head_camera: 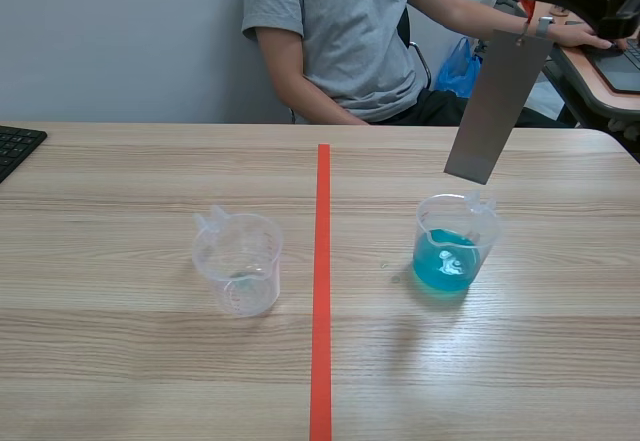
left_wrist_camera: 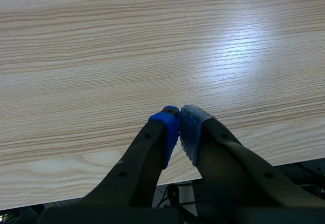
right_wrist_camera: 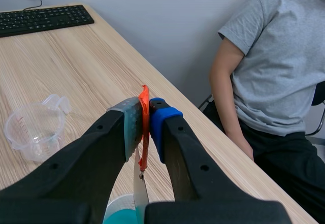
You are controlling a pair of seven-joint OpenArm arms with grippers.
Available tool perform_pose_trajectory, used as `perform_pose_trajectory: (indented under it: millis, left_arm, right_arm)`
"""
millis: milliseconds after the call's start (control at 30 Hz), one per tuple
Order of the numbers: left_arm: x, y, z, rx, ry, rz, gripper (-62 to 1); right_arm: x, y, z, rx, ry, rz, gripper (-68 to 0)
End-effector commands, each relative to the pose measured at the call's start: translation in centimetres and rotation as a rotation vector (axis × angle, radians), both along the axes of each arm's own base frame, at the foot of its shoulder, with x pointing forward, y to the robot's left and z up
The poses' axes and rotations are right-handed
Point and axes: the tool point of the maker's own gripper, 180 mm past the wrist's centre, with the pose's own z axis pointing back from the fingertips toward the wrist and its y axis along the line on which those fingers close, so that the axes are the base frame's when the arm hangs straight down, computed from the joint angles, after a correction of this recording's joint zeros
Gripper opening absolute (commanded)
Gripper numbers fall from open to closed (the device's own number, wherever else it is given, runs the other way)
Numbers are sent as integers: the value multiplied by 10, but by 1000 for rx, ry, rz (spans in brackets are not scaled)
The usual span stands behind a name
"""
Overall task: Do the redox reaction experiment.
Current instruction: 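Raise the plate and point at it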
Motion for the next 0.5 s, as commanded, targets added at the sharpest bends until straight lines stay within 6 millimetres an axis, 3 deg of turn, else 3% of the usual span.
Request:
perform_pose_trajectory:
  millis: [0,467]
  left_arm:
    - [4,-2,4,-4,-24,-8,-563]
    - [8,-4,7,-9,-23,-56,-563]
  right_arm:
    - [-1,-1,20,-1,-56,3,-664]
    - [-4,4,23,-5,-55,15,-664]
